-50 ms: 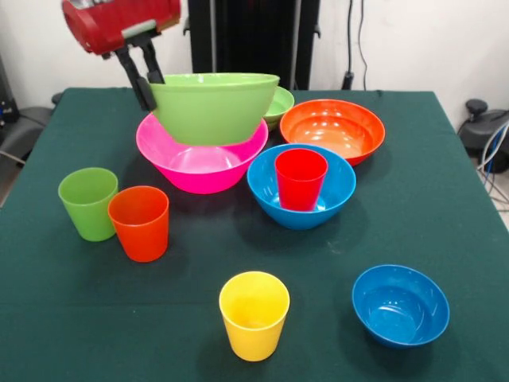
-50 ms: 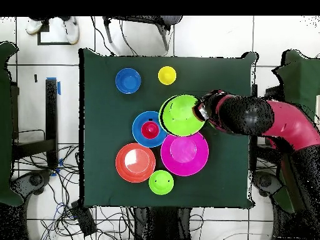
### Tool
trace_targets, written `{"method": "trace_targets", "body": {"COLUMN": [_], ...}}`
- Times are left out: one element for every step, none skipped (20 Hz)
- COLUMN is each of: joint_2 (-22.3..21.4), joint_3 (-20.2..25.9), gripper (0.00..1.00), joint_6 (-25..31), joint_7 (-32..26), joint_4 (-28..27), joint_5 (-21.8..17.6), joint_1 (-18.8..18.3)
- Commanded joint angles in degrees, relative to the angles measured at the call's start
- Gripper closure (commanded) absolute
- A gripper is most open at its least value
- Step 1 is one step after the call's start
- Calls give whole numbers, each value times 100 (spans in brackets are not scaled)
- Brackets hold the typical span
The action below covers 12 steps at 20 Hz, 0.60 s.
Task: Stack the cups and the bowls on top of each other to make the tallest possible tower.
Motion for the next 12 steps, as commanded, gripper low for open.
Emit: {"method": "trace_targets", "body": {"joint_2": [232,209,186,178,203,228,295,380,445,505,548,574], "joint_3": [-668,-696,-725,-759,-821,-883,-999,-1115,-1198,-1250,-1290,-1316], "gripper": [100,100,100,100,100,100,100,100,100,100,100,100], "joint_6": [-251,-251,-251,-245,-222,-199,-170,-107,-51,15,89,120], "joint_7": [1565,1616,1666,1731,1809,1886,1987,2065,2112,2155,2176,2213], "joint_4": [-43,-51,-59,-80,-117,-155,-231,-336,-402,-464,-521,-564], "joint_5": [191,232,273,303,306,310,270,228,213,240,258,278], "joint_1": [704,763,823,894,978,1062,1177,1304,1384,1458,1511,1562]}}
